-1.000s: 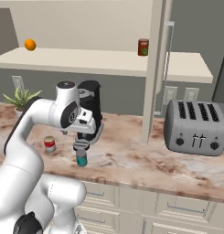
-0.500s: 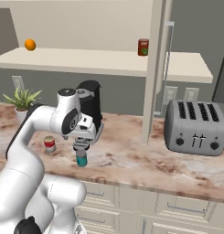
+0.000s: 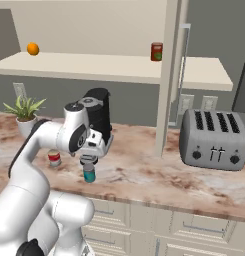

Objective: Pick the cans from the counter and place them in their designated side in the cabinet.

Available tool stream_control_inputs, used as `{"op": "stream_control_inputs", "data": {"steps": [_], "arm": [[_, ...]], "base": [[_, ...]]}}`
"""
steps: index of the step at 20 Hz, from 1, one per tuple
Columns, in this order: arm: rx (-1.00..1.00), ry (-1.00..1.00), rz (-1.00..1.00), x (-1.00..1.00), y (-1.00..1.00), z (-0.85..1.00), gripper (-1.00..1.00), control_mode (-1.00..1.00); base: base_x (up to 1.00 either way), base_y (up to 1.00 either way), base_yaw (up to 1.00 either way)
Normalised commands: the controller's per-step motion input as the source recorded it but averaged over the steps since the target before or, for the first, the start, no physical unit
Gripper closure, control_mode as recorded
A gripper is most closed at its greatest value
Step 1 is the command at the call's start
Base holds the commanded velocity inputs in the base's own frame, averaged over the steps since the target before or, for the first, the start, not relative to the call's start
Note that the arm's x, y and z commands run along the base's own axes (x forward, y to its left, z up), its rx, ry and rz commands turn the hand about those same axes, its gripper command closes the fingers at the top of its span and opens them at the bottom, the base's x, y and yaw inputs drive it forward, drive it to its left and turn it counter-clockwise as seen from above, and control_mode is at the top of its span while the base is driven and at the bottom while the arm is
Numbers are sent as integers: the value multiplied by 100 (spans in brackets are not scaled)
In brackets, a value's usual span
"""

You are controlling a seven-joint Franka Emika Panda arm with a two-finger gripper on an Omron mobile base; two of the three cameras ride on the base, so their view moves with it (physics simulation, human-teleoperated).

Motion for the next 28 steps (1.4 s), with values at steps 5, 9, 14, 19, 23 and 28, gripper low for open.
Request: {"op": "stream_control_inputs", "data": {"steps": [5,9,14,19,23,28], "arm": [[0,-1,0,14,0,-15,-100,-100],[0,0,0,15,0,-17,-100,-100],[0,0,0,8,0,-22,-100,-100],[0,1,0,0,0,-24,-100,-100],[0,1,0,1,0,-24,-100,-100],[0,1,0,3,0,-24,-100,-100]], "base": [[0,0,0],[0,0,0],[0,0,0],[0,0,0],[0,0,0],[0,0,0]]}}
